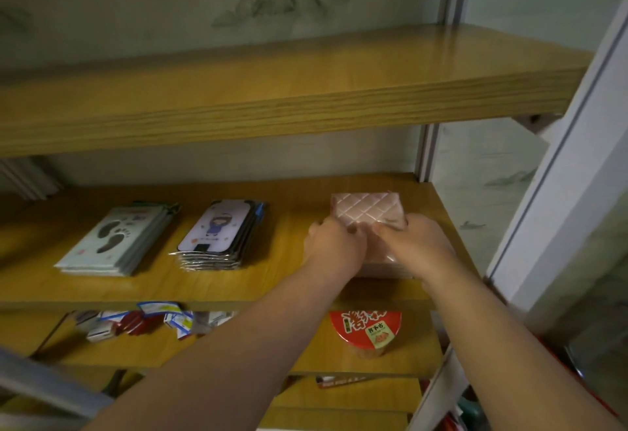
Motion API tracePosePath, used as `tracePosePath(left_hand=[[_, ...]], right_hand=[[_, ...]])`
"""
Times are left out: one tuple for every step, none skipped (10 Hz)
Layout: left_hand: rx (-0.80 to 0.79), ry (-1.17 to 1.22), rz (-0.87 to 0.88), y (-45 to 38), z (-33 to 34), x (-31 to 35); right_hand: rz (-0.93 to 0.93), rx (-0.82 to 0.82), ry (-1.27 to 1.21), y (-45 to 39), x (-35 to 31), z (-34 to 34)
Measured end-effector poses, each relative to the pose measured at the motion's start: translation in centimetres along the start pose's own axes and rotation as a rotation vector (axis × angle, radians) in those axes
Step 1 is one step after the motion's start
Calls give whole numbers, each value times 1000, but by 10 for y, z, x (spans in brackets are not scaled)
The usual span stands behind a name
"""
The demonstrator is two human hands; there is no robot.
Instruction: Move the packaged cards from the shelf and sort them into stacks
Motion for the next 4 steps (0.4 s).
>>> tracePosePath(left_hand=[[-70,-101,-60,2,0,0],[-130,-56,-37,10,-10,-6],[-73,-43,169,31,-39,-17],[-4,-48,348,47,-68,-40]], right_hand=[[14,-9,-37,6,-3,1],[13,-10,55,27,-3,-3],[-70,110,232,55,-15,-7],[-234,225,301,83,-40,0]])
Point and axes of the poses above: each hand's wrist, its own y-axis away from the middle knuckle, its own z-axis out of the palm, x = y × z, the point moved 6 cm from there along -y, towards the middle knuckle, and after that the axes turned 8 degrees about -x, right-handed, at the moved point
